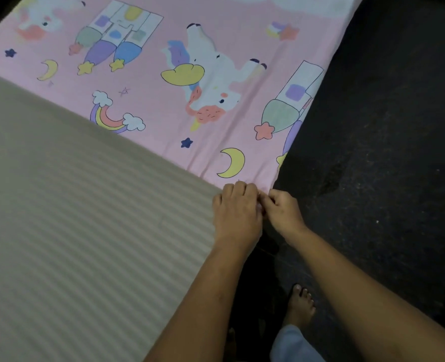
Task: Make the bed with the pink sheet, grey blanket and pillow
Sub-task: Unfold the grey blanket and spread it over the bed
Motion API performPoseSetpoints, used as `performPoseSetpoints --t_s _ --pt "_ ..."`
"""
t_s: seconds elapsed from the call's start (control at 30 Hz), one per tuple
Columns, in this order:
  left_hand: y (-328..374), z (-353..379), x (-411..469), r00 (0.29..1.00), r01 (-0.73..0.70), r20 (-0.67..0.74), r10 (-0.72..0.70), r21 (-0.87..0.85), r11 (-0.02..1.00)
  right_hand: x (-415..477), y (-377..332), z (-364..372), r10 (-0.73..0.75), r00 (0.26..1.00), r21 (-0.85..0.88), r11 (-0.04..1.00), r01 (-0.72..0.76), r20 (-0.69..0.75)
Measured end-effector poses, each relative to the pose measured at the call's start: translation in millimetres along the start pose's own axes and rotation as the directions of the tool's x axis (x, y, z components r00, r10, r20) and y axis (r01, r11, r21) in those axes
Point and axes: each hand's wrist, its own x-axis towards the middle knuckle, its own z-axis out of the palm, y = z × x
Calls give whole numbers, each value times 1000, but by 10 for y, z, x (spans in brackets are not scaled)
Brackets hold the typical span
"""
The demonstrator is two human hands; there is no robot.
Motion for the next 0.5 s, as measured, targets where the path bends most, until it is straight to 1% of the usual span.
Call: performPoseSetpoints --t_s 0.1,0.23,0.27,0.33,0.37,0.43,0.5 --pt "78 29 17 994 -61 92 55 62 996 -71 191 -79 42 998 138 989 -47 39" --pt "194 107 15 976 -126 192 99 132 983 -63 310 -51 92 995 185 978 -99 44" --pt "199 110 24 974 -128 203 97 146 981 -55 314 -27 120 991 227 965 -131 61" --pt "212 81 57 976 -128 197 96 158 979 -48 330 -8 212 966 362 898 -252 146" --pt "229 60 65 975 -137 199 103 166 976 -37 351 -23 266 945 399 859 -322 190" --pt "303 14 93 959 -152 265 97 192 970 6 433 -58 355 902 397 812 -427 245" --pt "362 -4 105 944 -196 309 114 249 948 97 463 -66 415 875 383 788 -482 247"
